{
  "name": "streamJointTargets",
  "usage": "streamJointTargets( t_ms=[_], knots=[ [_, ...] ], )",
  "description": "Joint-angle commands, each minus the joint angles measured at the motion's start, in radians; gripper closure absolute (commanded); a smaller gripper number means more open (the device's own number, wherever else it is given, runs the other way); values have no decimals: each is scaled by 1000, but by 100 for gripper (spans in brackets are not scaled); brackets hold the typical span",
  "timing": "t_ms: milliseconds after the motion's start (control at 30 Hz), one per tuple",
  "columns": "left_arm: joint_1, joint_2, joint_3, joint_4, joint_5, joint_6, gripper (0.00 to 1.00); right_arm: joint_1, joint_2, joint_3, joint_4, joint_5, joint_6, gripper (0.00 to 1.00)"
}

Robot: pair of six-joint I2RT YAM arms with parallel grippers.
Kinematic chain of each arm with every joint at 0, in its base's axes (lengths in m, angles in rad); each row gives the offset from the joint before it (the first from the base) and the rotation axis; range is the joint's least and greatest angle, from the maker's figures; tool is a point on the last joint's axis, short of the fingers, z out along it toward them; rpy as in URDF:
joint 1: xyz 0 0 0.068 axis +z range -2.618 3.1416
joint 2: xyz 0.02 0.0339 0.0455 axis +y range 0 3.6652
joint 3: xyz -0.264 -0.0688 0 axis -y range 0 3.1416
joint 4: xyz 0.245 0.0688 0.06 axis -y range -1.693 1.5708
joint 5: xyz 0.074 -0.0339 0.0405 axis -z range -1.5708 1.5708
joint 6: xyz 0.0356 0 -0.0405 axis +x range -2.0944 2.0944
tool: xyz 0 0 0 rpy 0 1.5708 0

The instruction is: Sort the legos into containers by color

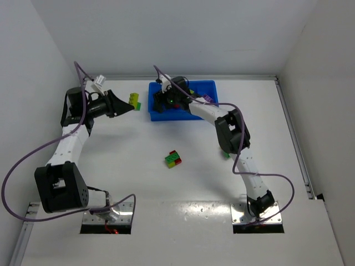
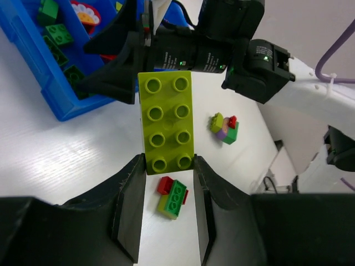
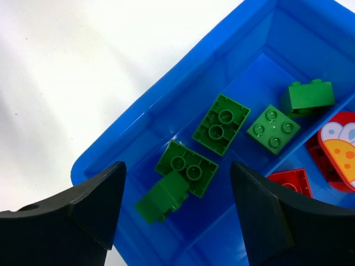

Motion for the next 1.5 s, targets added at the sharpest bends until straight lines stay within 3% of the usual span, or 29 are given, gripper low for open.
streamJointTargets(
  t_ms=[0, 167, 267, 300, 367, 400, 433, 500, 600, 667, 800, 1467],
  knots=[
    [58, 22, -60, 187, 94, -128, 100, 4, -83, 11, 38, -49, 0, 24],
    [99, 73, -152, 506, 227, -377, 100, -84, -259, -96, 38, -199, 95, 24],
    [99, 99, -172, 644, 284, -481, 100, -140, -405, -248, 133, -455, 221, 24],
    [99, 117, -181, 671, 298, -501, 100, -171, -431, -326, 223, -624, 275, 24],
    [99, 134, -181, 726, 341, -534, 100, -182, -479, -408, 390, -788, 434, 24],
    [88, 147, -181, 726, 353, -544, 100, -182, -479, -493, 623, -896, 656, 24],
    [73, 147, -181, 726, 364, -545, 100, -173, -479, -538, 750, -925, 772, 24],
    [53, 147, -181, 726, 394, -545, 100, -142, -479, -656, 1055, -939, 1040, 24],
    [7, 147, -161, 682, 404, -494, 100, -109, -467, -725, 1146, -924, 1160, 24],
    [-26, 138, -120, 511, 413, -357, 100, -79, -444, -745, 1242, -904, 1209, 24],
    [-58, 128, -66, 318, 438, -198, 100, -38, -416, -718, 1256, -894, 1234, 24],
    [-129, 110, -66, 287, 470, -176, 100, -6, -338, -661, 1270, -874, 1206, 26]
  ],
)
